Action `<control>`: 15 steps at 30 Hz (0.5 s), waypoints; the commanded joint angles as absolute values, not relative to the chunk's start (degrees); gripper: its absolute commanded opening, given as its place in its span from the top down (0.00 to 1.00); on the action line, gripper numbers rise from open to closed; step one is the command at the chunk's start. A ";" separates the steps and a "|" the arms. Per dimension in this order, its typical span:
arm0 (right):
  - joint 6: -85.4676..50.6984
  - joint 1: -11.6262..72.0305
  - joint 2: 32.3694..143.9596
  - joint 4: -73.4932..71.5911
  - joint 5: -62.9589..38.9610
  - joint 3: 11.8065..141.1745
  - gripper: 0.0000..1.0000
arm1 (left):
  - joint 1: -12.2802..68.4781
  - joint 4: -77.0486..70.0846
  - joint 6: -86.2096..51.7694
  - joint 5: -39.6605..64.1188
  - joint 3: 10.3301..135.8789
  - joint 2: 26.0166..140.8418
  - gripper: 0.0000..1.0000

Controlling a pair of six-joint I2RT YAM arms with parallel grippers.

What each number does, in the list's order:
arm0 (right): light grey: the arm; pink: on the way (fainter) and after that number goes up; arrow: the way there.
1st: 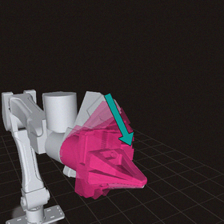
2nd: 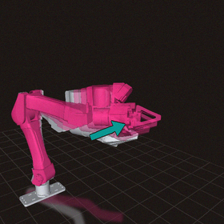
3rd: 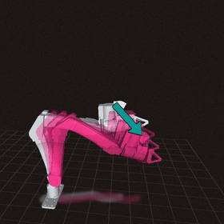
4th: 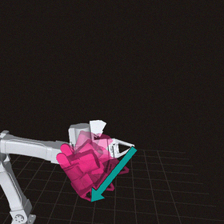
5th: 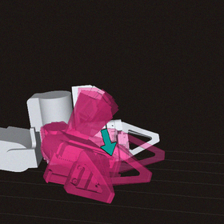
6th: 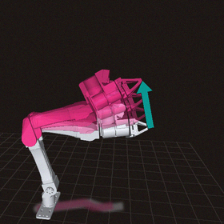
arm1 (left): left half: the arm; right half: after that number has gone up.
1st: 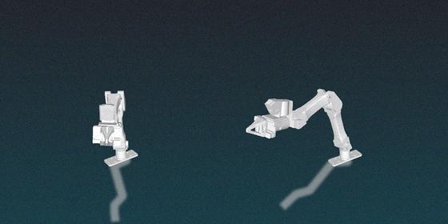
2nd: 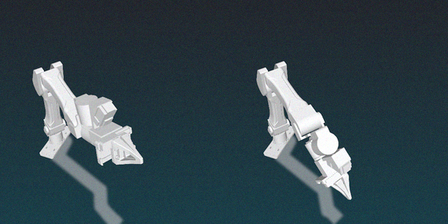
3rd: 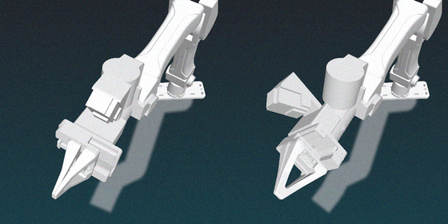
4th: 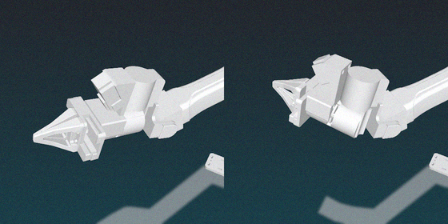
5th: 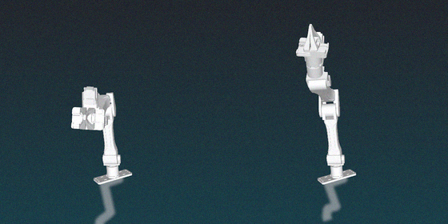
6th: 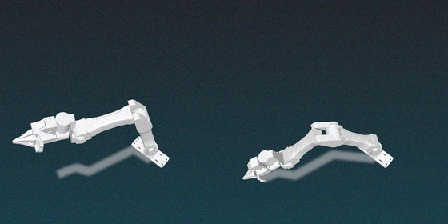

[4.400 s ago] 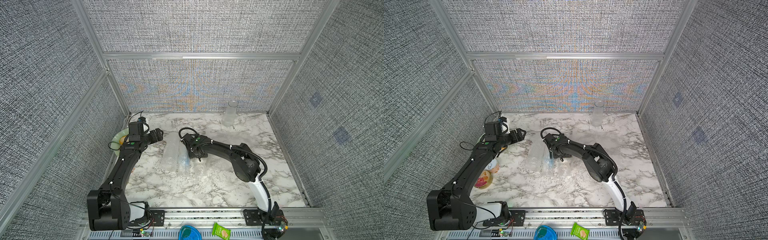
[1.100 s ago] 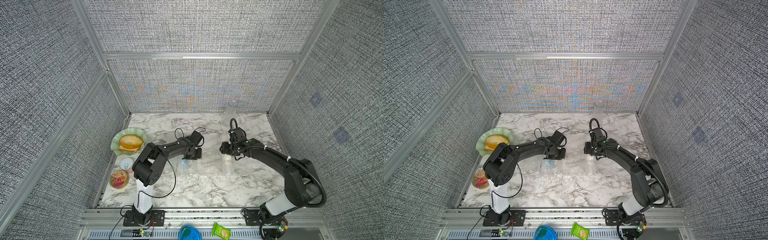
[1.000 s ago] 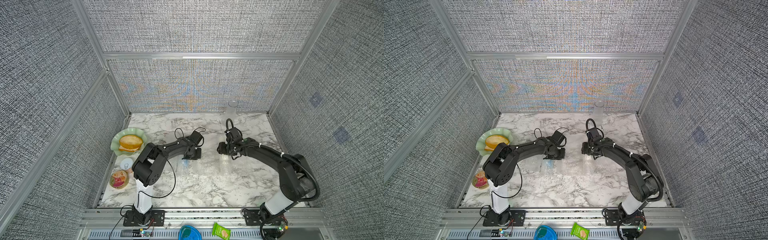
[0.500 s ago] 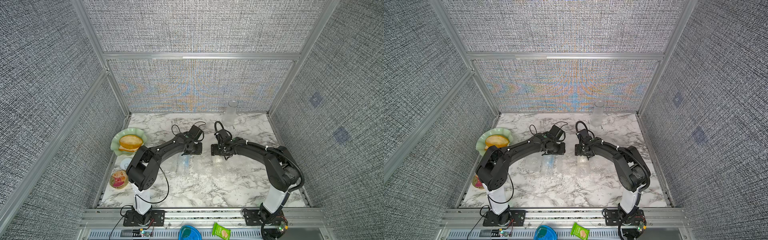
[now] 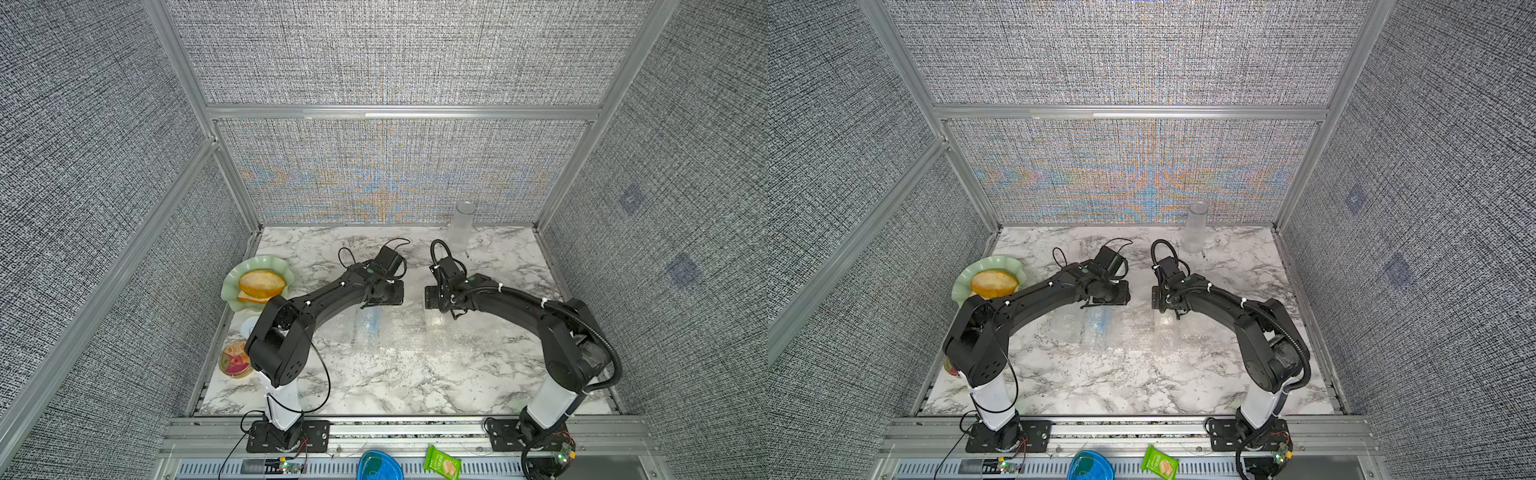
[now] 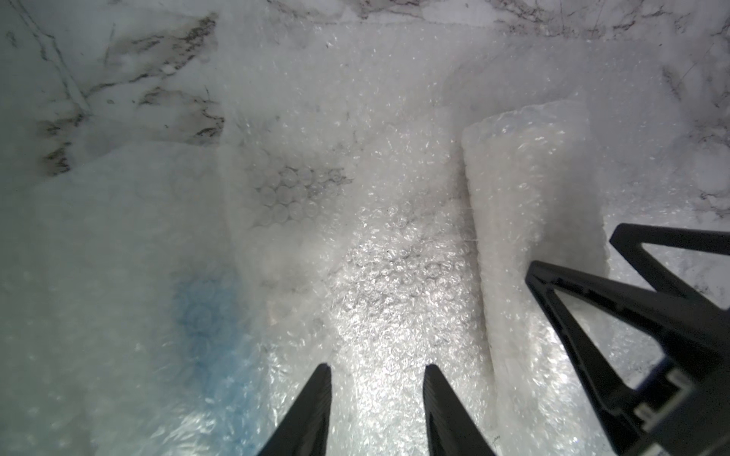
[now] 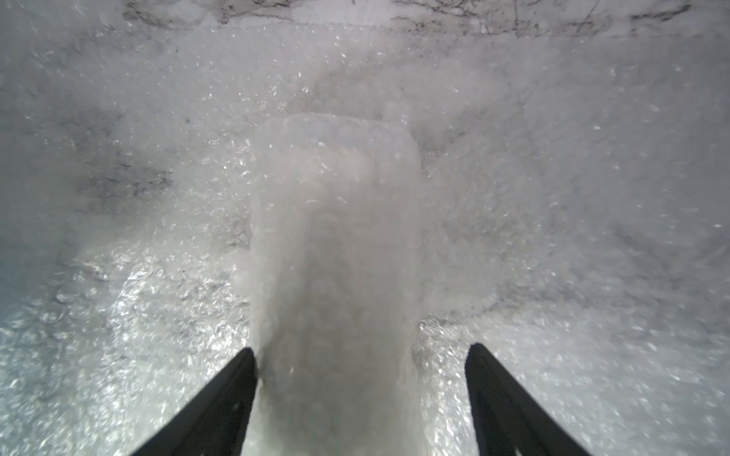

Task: Unwrap the vase from the bubble wrap
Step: Place the bubble wrap at the center of the board.

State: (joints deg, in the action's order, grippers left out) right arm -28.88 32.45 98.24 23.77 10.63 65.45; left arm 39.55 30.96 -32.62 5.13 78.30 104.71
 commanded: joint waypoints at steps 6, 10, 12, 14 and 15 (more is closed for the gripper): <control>-28.34 29.44 95.10 22.46 9.19 60.96 0.26 | 39.50 30.17 -33.61 8.14 77.96 104.24 0.58; -28.06 27.37 94.83 22.15 8.36 59.14 0.27 | 39.53 28.88 -34.23 10.15 77.61 104.15 0.58; -28.06 26.56 94.97 22.30 8.17 58.68 0.27 | 39.56 28.47 -34.33 10.85 77.61 104.15 0.58; -28.14 25.90 95.01 22.48 8.42 58.24 0.28 | 39.55 28.07 -34.60 11.79 77.69 104.16 0.58; -28.19 25.57 94.77 22.37 8.44 57.74 0.28 | 39.63 27.87 -34.76 12.31 77.77 104.15 0.58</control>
